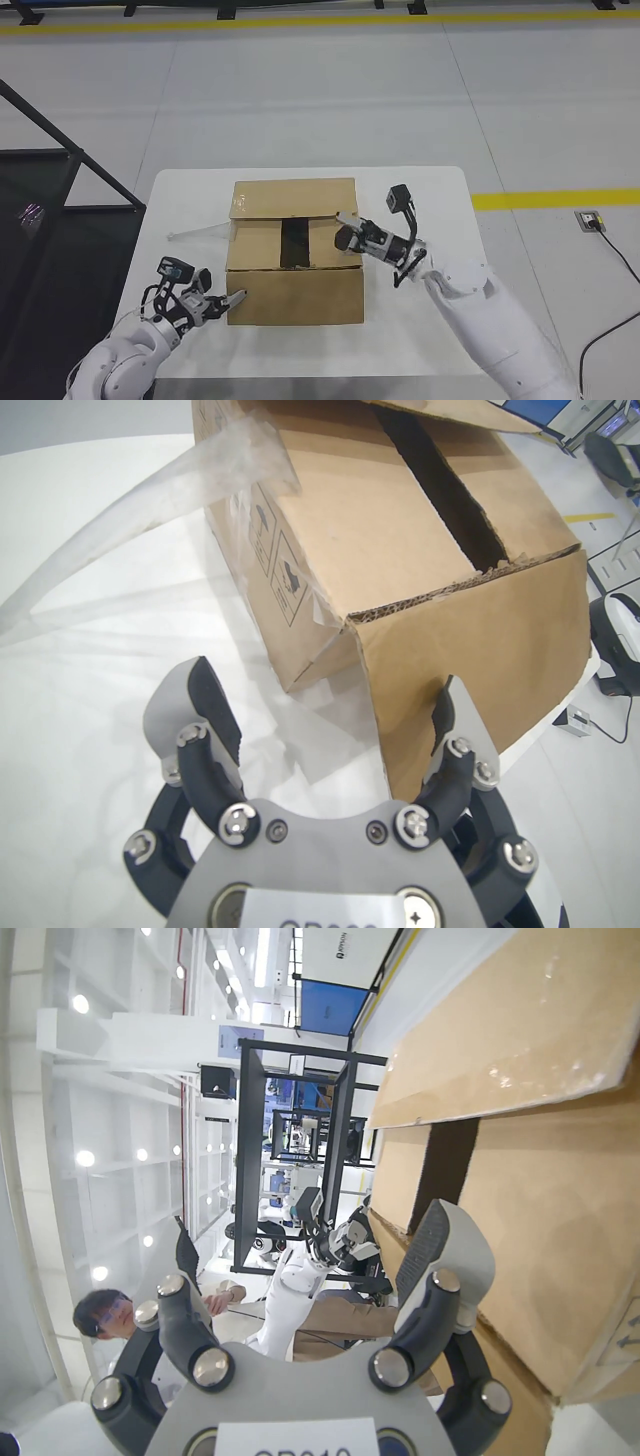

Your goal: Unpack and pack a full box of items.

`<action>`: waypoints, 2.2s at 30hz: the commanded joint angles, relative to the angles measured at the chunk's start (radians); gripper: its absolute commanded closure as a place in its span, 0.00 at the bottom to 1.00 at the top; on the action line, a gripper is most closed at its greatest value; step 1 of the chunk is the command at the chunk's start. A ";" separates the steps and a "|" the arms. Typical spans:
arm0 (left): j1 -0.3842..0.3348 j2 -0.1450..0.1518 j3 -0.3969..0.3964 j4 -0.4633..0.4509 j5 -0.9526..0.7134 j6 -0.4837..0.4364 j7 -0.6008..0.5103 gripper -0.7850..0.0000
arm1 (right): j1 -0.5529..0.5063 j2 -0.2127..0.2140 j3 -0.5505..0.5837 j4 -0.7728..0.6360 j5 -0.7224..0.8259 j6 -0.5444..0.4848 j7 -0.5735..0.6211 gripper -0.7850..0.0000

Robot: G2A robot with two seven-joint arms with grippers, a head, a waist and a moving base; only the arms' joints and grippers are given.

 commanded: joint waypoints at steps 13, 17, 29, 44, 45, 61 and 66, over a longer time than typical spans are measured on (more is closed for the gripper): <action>0.035 0.003 0.005 -0.020 0.011 0.029 0.043 0.00 | 0.249 -0.125 -0.098 0.439 0.207 -0.102 -0.047 0.00; 0.044 0.004 0.008 -0.019 0.013 0.030 0.050 0.00 | 0.336 -0.167 -0.136 0.522 0.169 -0.124 -0.133 0.00; 0.078 0.007 0.006 -0.022 0.009 0.035 0.079 0.00 | 0.510 -0.319 -0.226 0.824 0.131 -0.201 -0.334 0.00; 0.080 0.008 0.017 -0.023 -0.027 0.017 0.050 0.00 | 0.481 -0.320 -0.225 0.802 0.097 -0.194 -0.402 0.00; 0.079 0.009 0.018 -0.019 -0.040 0.003 0.030 0.00 | 0.481 -0.322 -0.226 0.790 0.082 -0.174 -0.425 0.00; -0.076 0.041 0.055 0.201 -0.818 -0.155 -0.559 0.02 | 0.506 -0.338 -0.204 0.751 -0.057 -0.179 -0.468 0.00; -0.143 0.052 0.067 0.300 -1.111 -0.115 -0.781 0.11 | 0.513 -0.348 -0.197 0.765 -0.073 -0.158 -0.450 0.00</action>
